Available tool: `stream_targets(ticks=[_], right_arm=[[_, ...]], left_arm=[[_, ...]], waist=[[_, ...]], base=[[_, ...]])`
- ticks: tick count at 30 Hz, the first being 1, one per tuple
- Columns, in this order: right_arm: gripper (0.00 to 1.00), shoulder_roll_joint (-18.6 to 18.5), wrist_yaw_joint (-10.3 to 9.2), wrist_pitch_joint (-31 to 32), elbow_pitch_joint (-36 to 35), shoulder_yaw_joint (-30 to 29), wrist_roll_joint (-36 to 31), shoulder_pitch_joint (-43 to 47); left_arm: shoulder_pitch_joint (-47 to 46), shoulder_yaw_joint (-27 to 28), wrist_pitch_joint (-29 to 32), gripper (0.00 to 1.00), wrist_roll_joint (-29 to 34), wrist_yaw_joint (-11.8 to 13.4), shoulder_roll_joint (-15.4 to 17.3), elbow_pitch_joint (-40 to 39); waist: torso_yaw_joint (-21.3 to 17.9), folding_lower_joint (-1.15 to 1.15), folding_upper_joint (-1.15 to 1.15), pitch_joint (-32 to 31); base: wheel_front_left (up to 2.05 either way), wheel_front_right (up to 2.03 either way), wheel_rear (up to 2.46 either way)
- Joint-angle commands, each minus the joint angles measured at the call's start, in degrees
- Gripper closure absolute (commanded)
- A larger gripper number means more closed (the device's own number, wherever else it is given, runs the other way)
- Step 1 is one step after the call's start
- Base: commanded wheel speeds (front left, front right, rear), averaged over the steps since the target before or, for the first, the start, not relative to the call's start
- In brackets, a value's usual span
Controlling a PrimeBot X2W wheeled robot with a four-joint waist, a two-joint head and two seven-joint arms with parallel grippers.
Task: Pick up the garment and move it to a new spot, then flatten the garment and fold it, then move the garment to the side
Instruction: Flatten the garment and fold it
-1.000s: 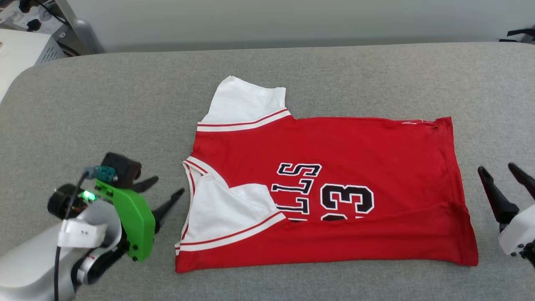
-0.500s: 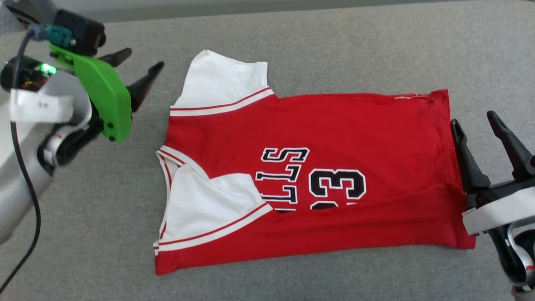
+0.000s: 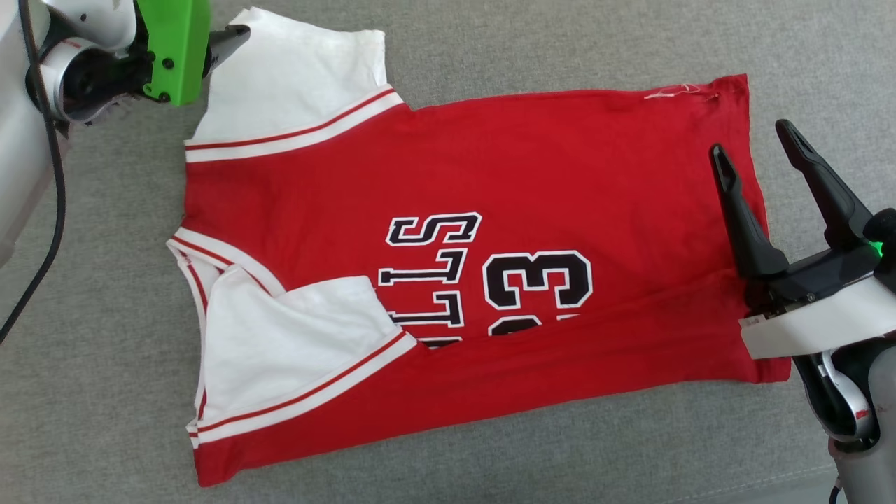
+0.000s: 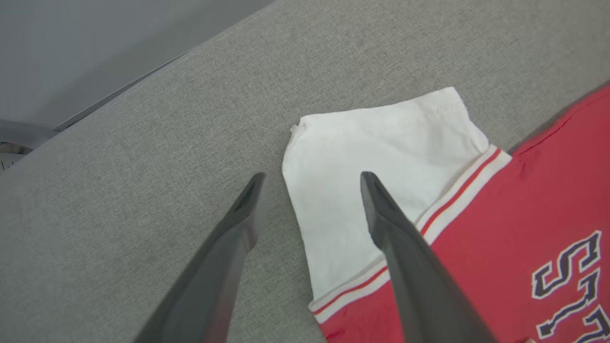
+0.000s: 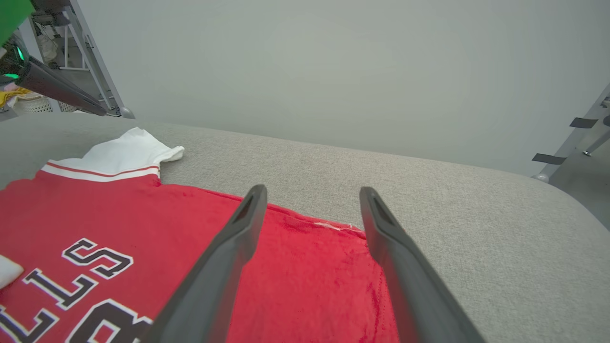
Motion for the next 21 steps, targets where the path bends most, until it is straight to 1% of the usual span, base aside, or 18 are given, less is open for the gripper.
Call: stream_targets(ticks=[1, 5, 8, 11, 15, 16, 17, 21], right_arm=[[0.0, 0.01, -0.04, -0.24, -0.09, 0.26, -0.37, -1.44], [0.0, 0.17, -0.04, -0.86, 0.89, 1.63, -0.16, -3.38], [0.0, 0.21, -0.04, -1.29, 1.59, 2.56, 0.09, -4.3], [0.0, 0.02, -0.04, -1.77, 2.3, 3.11, 0.28, -4.78], [0.0, -0.38, -0.04, -2.29, 2.91, 2.83, 0.68, -4.89], [0.0, -0.43, -0.04, -2.39, 3.01, 2.7, 0.75, -4.91], [0.0, -0.44, -0.04, -2.47, 3.13, 2.6, 0.87, -4.99], [0.0, -1.13, -0.04, -2.24, 3.29, 2.04, 1.25, -5.83]], left_arm=[[-1.81, -0.59, 0.52, 0.0, 0.89, -0.47, -0.78, 0.84], [-4.36, -2.59, 2.01, 0.0, 3.5, -0.71, -2.45, 4.47], [-5.01, -3.84, 2.87, 0.0, 4.73, -0.87, -2.97, 7.23], [-4.36, -5.13, 5.43, 0.0, 4.38, -1.28, -3.09, 9.72], [-3.25, -6.48, 7.09, 0.0, 3.85, -1.89, -2.9, 10.53], [-3.0, -6.61, 7.02, 0.73, 3.64, -2.0, -2.9, 10.43], [-2.74, -6.76, 6.71, 1.0, 3.51, -2.11, -2.88, 10.34], [-2.5, -7.2, 3.83, 1.0, 4.04, -2.36, -2.97, 9.98]], waist=[[-2.93, -0.01, 0.0, 4.25], [-3.72, -0.01, 0.0, 6.11], [-4.17, -0.01, 0.0, 6.81], [-4.43, -0.01, 0.0, 6.95], [-4.33, -0.01, 0.0, 6.89], [-4.27, -0.01, 0.0, 6.86], [-4.2, -0.01, 0.0, 6.79], [-3.62, -0.01, 0.0, 5.95]], base=[[0.0, 0.0, 0.0], [0.0, 0.0, 0.0], [0.0, 0.0, 0.0], [0.0, 0.0, 0.0], [0.0, 0.0, 0.0], [0.0, 0.0, 0.0], [0.0, 0.0, 0.0], [0.0, 0.0, 0.0]])
